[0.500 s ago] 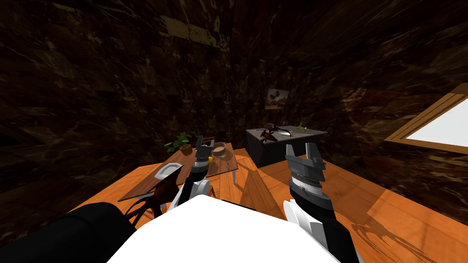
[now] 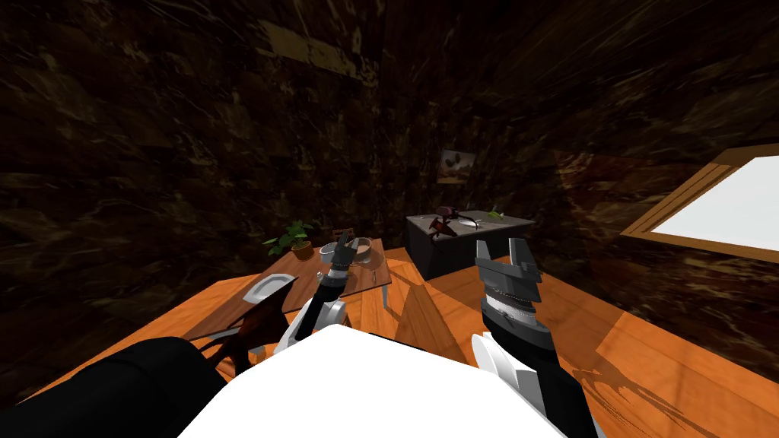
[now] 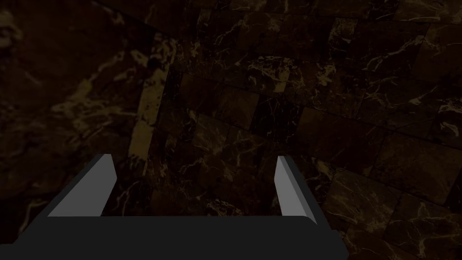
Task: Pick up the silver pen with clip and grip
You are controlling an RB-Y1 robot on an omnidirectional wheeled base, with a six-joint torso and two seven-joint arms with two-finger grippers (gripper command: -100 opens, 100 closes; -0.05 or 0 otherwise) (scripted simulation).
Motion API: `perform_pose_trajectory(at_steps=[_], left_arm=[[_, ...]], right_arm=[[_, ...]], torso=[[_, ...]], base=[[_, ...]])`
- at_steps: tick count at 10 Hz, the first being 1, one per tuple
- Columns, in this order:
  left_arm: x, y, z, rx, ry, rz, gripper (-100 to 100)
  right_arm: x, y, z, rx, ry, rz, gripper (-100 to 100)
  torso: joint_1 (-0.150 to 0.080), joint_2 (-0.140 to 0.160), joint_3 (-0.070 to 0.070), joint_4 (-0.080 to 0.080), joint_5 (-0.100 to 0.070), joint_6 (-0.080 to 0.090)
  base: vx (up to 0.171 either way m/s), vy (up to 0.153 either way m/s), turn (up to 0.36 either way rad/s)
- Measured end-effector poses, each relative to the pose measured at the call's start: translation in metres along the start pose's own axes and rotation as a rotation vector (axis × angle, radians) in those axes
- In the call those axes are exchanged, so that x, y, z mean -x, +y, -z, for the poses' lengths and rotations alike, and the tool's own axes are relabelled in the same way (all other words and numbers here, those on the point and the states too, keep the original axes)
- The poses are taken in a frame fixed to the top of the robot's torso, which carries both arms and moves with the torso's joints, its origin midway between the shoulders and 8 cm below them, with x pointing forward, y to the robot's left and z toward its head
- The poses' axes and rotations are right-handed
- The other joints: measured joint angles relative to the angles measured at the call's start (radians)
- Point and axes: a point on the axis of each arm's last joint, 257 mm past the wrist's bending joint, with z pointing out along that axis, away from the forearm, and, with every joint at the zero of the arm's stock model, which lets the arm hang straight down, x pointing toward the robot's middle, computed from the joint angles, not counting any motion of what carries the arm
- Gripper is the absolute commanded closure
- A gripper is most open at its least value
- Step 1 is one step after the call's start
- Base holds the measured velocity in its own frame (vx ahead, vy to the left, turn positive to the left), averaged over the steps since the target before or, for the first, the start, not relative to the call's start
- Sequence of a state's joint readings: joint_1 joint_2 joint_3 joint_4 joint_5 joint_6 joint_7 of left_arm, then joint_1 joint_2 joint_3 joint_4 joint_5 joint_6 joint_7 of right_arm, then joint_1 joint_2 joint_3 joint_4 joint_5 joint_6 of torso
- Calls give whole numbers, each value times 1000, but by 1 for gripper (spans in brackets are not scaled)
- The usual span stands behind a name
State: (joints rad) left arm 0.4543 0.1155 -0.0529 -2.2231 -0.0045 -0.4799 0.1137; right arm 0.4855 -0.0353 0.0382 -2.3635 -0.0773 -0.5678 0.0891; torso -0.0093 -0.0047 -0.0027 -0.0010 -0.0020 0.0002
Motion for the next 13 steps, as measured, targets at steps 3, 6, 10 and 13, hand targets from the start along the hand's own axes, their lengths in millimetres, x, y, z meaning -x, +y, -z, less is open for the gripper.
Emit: perform_pose_trajectory(at_steps=[3, 6, 10, 13], left_arm=[[-4, 36, 12, 83, 41, -59, -100], [0, 81, 26, 191, 80, -129, -100], [4, 143, 59, 352, 136, -240, -100], [17, 174, 81, 438, 161, -295, -100]], right_arm=[[0, 0, 0, 0, 0, 0, 0], [0, 0, 0, 0, 0, 0, 0], [0, 0, 0, 0, 0, 0, 0], [0, 0, 0, 0, 0, 0, 0]], torso=[[2, 0, 0, 0, 0, 0], [1, 0, 0, 0, 0, 0], [2, -1, -1, 0, 0, 0], [4, 2, 1, 0, 0, 0]], base=[[75, -110, -68], [74, -134, -53], [82, -124, -43], [66, -89, -47]])
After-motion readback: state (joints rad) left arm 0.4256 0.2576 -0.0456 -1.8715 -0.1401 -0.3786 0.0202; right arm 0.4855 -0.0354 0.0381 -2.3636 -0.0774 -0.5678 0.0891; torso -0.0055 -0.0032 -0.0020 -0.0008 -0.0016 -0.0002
